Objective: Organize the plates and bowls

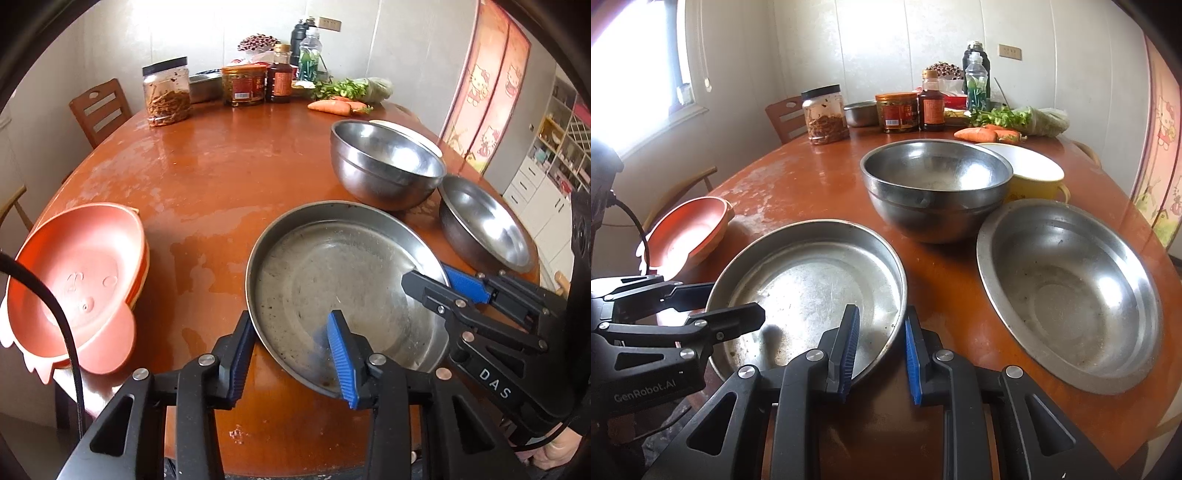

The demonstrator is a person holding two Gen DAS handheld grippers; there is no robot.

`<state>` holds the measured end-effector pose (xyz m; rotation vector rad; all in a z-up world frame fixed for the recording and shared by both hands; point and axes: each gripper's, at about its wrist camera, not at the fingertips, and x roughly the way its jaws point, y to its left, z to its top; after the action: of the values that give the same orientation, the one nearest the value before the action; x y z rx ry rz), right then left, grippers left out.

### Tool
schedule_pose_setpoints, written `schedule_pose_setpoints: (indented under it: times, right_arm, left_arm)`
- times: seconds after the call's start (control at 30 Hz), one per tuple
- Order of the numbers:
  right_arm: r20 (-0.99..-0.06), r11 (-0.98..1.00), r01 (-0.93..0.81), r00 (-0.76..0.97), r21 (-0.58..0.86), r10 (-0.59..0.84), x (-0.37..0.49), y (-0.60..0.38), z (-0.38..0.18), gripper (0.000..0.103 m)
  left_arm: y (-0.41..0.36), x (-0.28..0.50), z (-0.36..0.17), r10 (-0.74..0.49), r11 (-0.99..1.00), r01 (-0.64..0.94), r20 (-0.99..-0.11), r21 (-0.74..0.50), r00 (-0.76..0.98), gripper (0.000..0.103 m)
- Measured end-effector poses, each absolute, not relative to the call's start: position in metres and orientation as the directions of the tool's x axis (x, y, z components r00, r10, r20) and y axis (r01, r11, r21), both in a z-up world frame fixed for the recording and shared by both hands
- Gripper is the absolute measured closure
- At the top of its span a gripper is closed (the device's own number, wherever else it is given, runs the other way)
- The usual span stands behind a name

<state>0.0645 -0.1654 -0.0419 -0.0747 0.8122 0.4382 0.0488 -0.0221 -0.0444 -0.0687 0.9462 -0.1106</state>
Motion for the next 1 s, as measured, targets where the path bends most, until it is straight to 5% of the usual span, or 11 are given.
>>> schedule_pose_setpoints:
  times: [1.0]
  right_arm:
    - [-0.659,0.897,-0.428,0.644,0.11,0.388,0.054,-0.167,-0.026,0.079]
  left_arm:
    - [-0.02,0.039,-0.025,-0.095,0.991,-0.005,-0.747,-0.131,0.658,0.063]
